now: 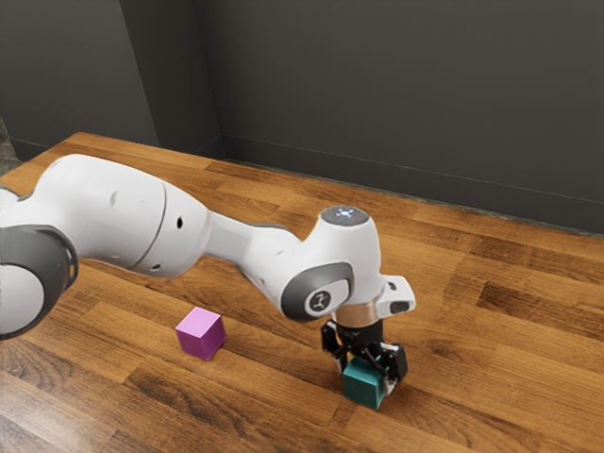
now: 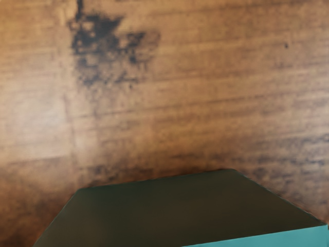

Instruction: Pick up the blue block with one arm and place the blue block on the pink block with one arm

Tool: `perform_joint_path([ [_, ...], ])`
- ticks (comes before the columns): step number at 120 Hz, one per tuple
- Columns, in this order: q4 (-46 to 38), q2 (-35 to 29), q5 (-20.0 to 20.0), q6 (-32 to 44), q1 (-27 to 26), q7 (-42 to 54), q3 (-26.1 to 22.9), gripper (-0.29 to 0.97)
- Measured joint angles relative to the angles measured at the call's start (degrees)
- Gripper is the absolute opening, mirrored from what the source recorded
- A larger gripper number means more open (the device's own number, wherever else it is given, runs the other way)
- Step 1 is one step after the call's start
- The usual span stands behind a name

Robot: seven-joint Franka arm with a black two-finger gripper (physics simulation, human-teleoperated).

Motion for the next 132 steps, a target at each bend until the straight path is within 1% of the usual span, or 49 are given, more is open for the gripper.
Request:
perform_joint_path([
  [8, -0.01, 0.15, 0.07, 0.01, 0.06, -0.12, -0.01, 0.66],
  [20, -0.23, 0.1, 0.2, 0.02, 0.2, -0.31, 0.0, 0.47],
  [23, -0.25, 0.07, 0.28, 0.02, 0.22, -0.37, -0.01, 0.44],
  [40, -0.32, -0.63, 0.75, 0.02, 0.32, -0.84, 0.02, 0.38],
  [46, -0.51, -1.62, 1.15, 0.02, 0.33, -1.03, 0.11, 0.35],
  [54, -2.16, -4.51, 1.57, -0.01, 0.61, -1.29, 0.35, 0.32],
  [63, -5.51, -10.22, 1.96, -0.44, 2.94, -1.62, 0.77, 0.3],
  [75, -10.01, -17.56, 2.28, -1.72, 10.17, -2.04, 1.02, 0.3],
  [83, -11.47, -19.84, 2.59, -2.95, 15.34, -2.24, 1.06, 0.3],
  [93, -15.13, -23.37, 2.8, -4.14, 19.15, -2.45, 1.07, 0.31],
  [101, -19.28, -27.25, 2.85, -4.8, 21.23, -2.62, 1.06, 0.31],
  [118, -23.12, -31.77, 2.88, -5.67, 24.74, -2.95, 1.09, 0.31],
  [132, -25.32, -34.55, 2.88, -6.69, 24.42, -3.19, 1.08, 0.3],
])
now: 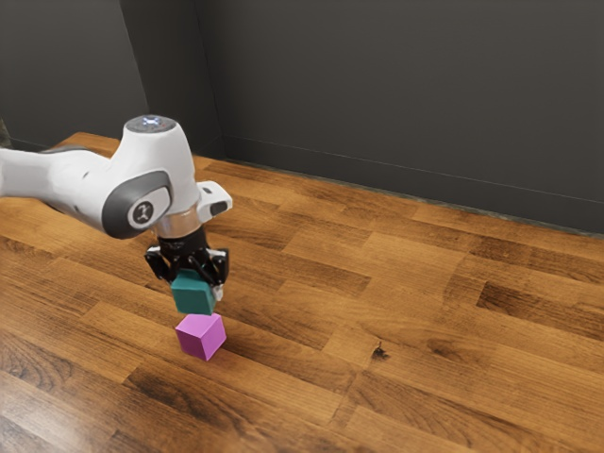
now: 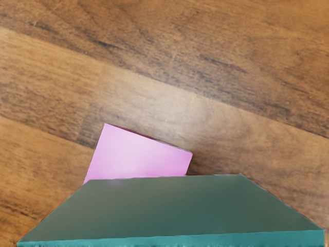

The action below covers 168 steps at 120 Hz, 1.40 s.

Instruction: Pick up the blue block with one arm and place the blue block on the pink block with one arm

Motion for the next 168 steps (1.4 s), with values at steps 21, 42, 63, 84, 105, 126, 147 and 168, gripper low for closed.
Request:
perform_joint_path([
  [21, -1.36, -0.53, 0.19, -0.82, 0.8, 0.85, 0.01, 0.3],
  [42, -1.13, 0.72, 1.24, -1.04, 3.06, 4.89, 0.06, 0.31],
  [63, -0.98, 3.2, 1.56, -0.13, 3.19, 8.22, 0.01, 0.31],
  [84, 1.23, 5.92, 3.39, 0.44, 3.11, 10.75, -0.06, 0.31],
  [105, 1.63, 6.66, 4.17, 0.69, 3.26, 12.62, -0.11, 0.31],
  [126, 1.65, 7.27, 6.02, 1.93, 3.69, 13.95, -0.06, 0.31],
  [147, 1.39, 6.27, 1.66, 3.26, 4.37, 14.75, -0.07, 0.31],
  [168, 1.03, 7.1, -0.65, 4.68, 4.65, 15.29, -0.04, 0.31],
])
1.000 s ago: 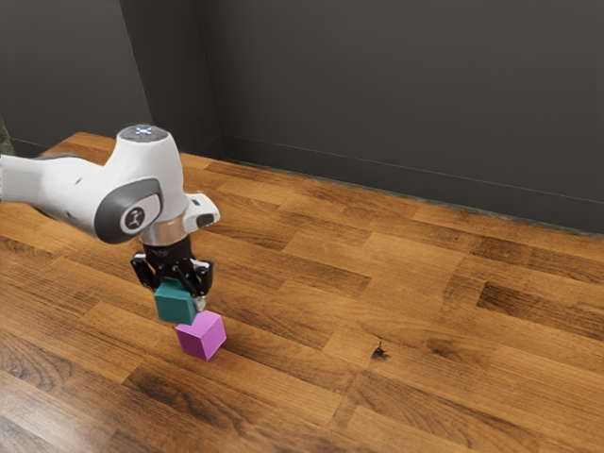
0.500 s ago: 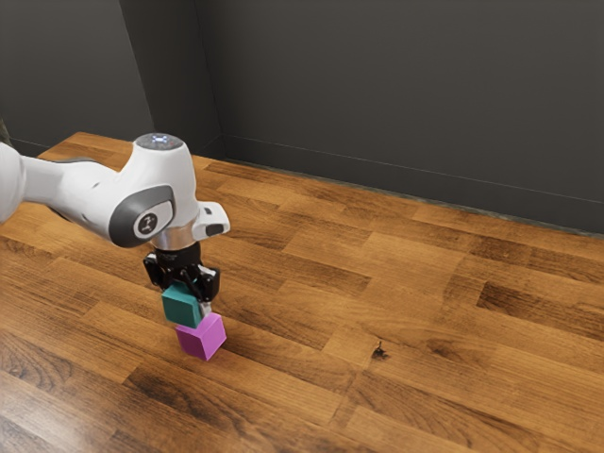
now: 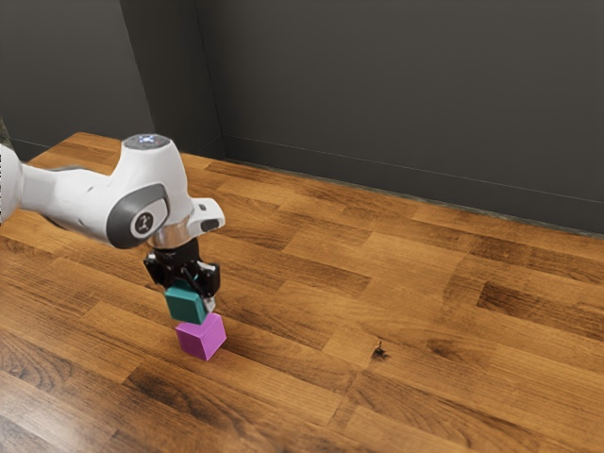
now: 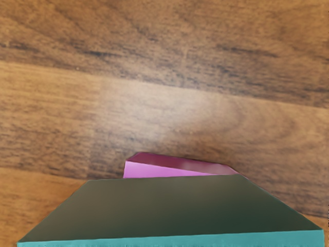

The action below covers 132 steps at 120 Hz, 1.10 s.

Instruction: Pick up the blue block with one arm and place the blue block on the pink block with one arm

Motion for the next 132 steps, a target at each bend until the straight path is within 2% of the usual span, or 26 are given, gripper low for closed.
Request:
perform_joint_path([
  [50, -0.18, 1.57, -0.47, 1.32, -0.09, 0.98, 0.09, 0.31],
  [107, -1.18, 0.88, -0.79, 1.75, 0.2, 6.75, 0.18, 0.31],
  [116, -1.16, 0.78, -1.11, 1.71, 0.28, 7.61, 0.2, 0.43],
  [132, -1.12, 0.66, -1.64, 1.65, 0.3, 9.24, 0.19, 0.52],
])
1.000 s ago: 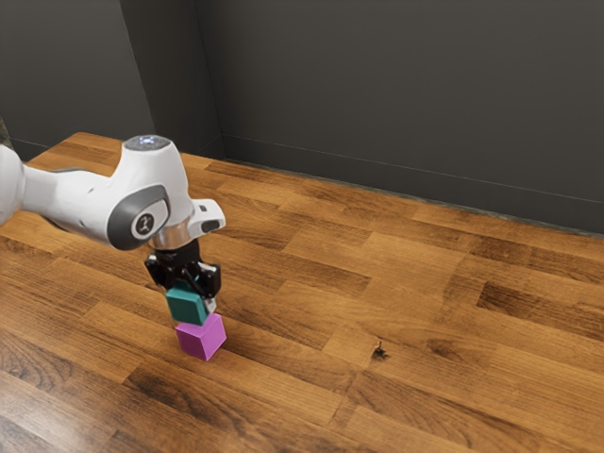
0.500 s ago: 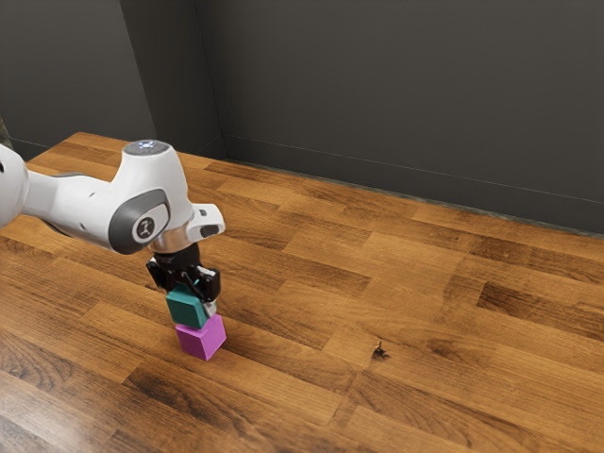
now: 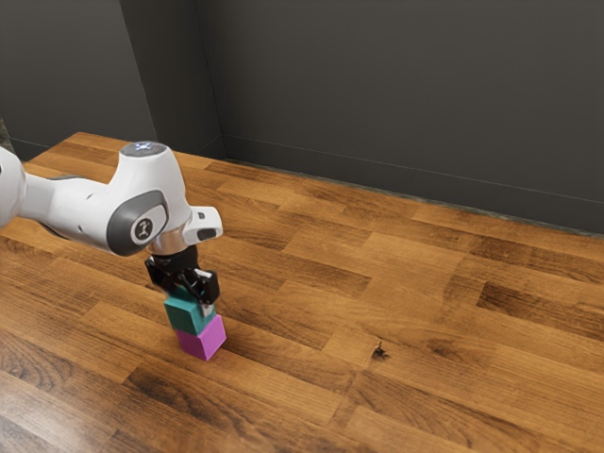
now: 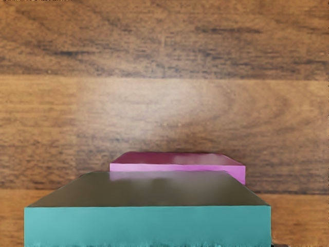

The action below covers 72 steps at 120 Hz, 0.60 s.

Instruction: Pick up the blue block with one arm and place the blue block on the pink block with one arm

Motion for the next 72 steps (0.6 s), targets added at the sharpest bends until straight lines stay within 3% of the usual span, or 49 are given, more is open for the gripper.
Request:
perform_joint_path([
  [7, 0.0, -0.97, 0.06, -0.03, -0.03, 0.59, 0.01, 0.56],
  [17, 1.22, -8.11, 1.94, -1.08, -0.09, 1.07, 0.05, 0.6],
  [28, 11.39, -11.48, 2.77, -5.36, -3.26, -1.81, 0.01, 0.63],
  [46, 33.56, -12.47, 1.62, -26.11, -6.96, -19.45, 1.92, 0.65],
  [59, 37.74, -14.62, 2.72, -39.57, -7.31, -31.2, 6.65, 0.66],
  [72, 38.04, -14.65, 4.42, -47.83, -7.47, -40.88, 7.37, 0.67],
])
